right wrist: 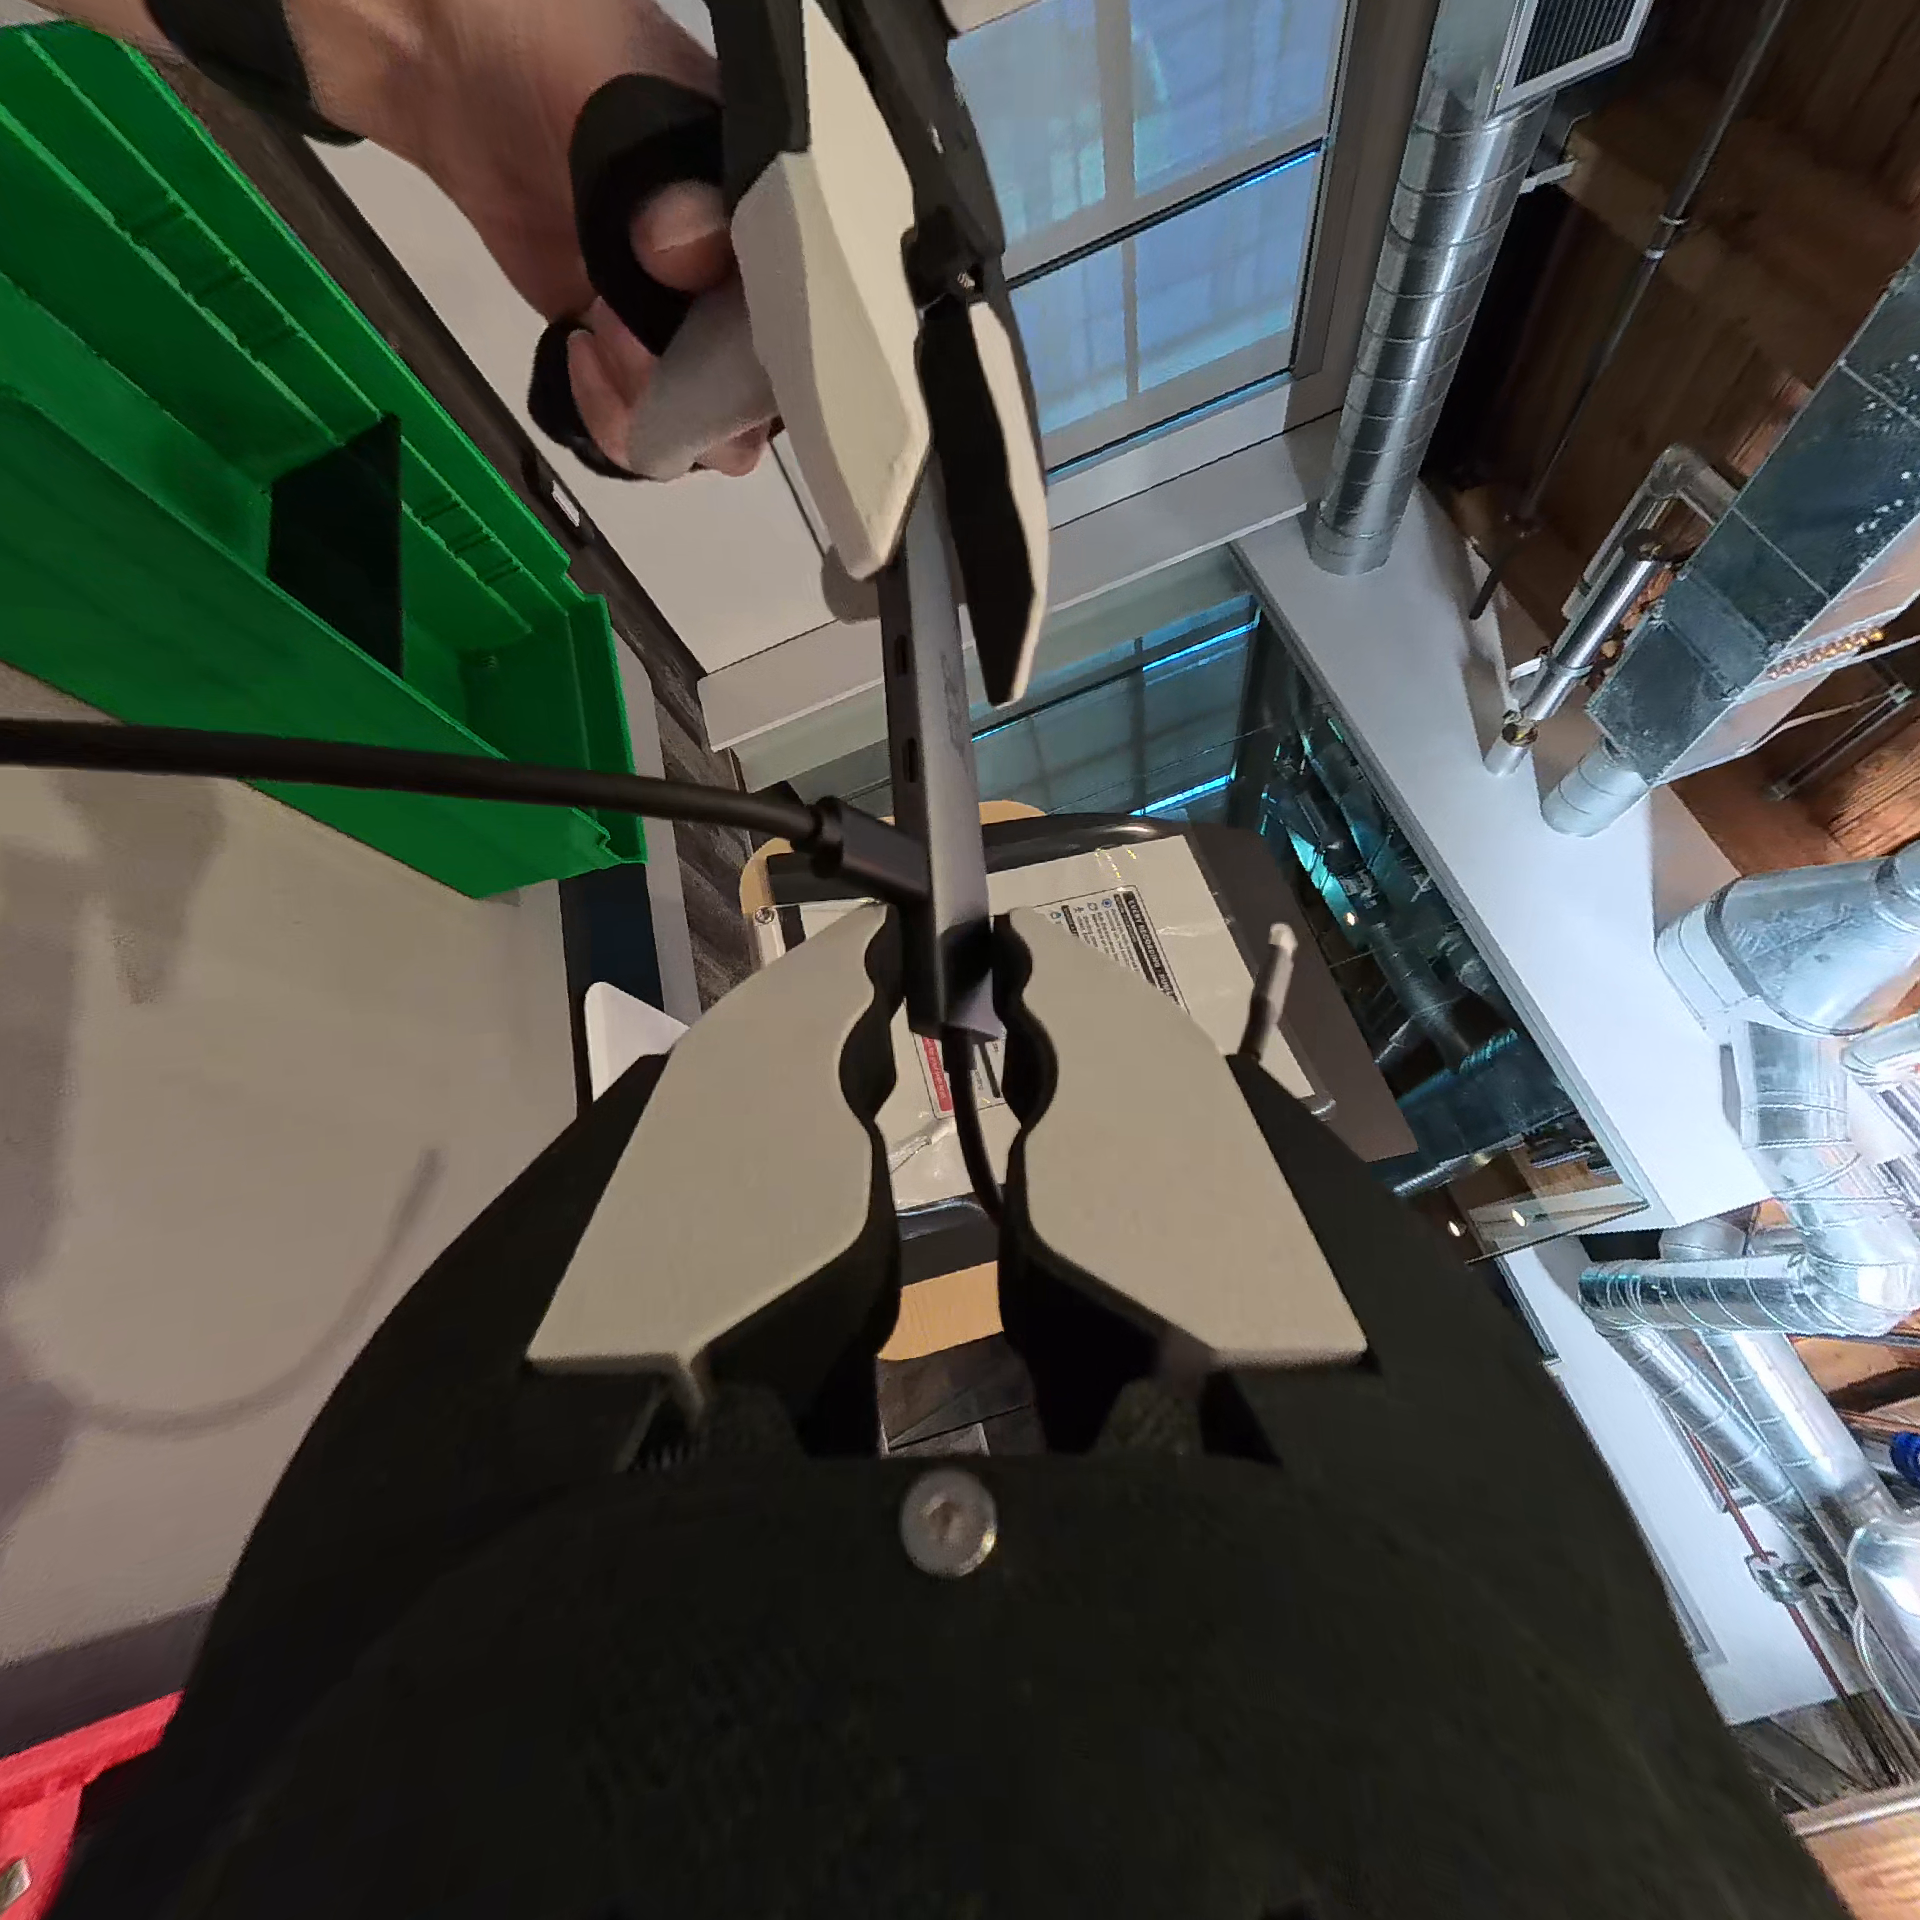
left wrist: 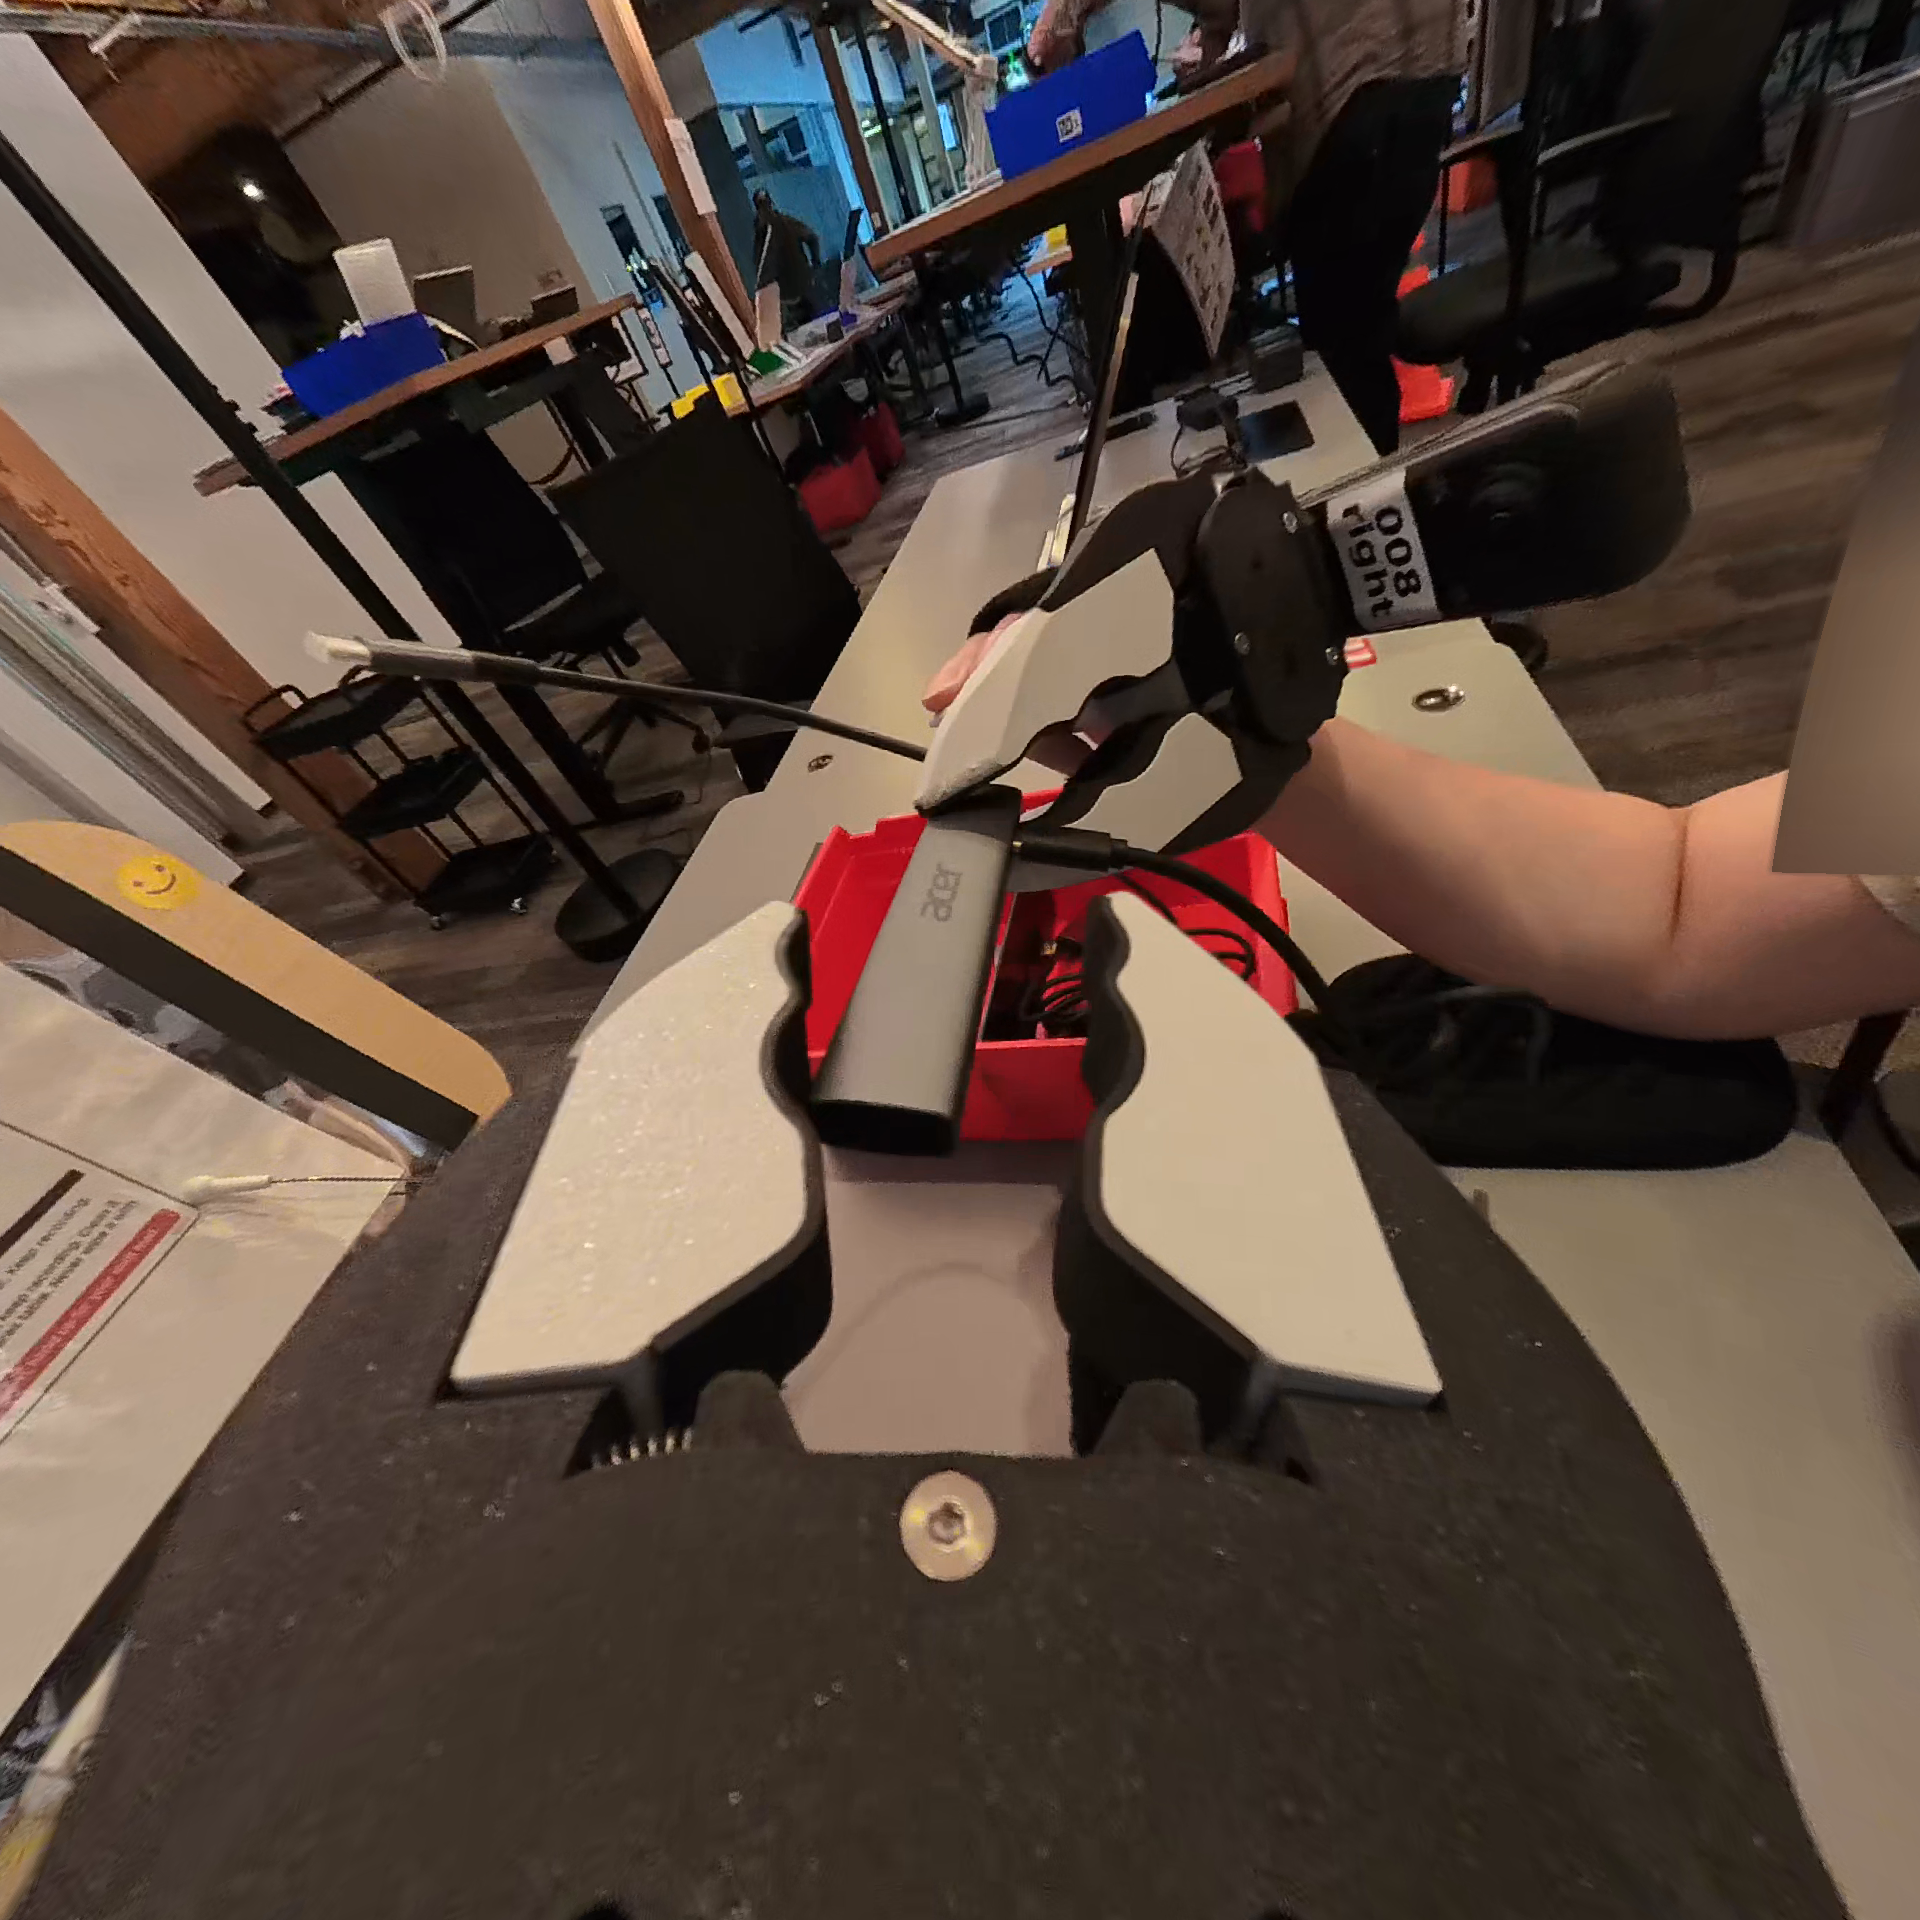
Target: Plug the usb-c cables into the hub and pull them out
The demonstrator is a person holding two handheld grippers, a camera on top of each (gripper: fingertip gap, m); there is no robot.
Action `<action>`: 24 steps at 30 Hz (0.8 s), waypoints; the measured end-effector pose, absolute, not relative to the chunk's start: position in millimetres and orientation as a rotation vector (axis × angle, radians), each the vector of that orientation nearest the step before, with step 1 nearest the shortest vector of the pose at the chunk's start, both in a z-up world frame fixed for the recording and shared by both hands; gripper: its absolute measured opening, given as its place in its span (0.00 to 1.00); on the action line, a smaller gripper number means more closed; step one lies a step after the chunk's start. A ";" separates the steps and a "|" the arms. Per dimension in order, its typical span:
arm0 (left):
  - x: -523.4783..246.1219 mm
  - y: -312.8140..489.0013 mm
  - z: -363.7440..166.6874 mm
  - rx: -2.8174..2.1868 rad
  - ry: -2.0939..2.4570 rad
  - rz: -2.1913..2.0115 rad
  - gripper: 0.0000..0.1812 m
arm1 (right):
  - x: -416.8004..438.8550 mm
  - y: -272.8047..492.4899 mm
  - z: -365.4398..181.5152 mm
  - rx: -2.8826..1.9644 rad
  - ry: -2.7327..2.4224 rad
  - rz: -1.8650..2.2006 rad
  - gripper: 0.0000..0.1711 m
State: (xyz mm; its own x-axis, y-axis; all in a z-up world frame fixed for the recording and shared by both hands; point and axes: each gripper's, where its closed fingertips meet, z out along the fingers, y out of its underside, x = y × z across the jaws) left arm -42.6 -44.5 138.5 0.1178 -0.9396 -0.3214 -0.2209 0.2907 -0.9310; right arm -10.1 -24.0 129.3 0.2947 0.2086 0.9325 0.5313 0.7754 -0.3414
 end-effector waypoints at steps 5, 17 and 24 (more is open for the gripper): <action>-41.5 -39.0 134.9 -1.189 1.337 -0.789 0.26 | -12.5 -26.3 129.9 -0.678 -1.281 -0.235 0.10; -37.6 -42.0 121.4 -1.182 1.381 -0.854 0.19 | -18.5 -30.3 127.2 -0.630 -1.304 -0.268 0.10; -39.0 -38.8 118.7 -1.191 1.342 -0.874 0.19 | -20.1 -27.8 122.8 -0.632 -1.321 -0.281 0.09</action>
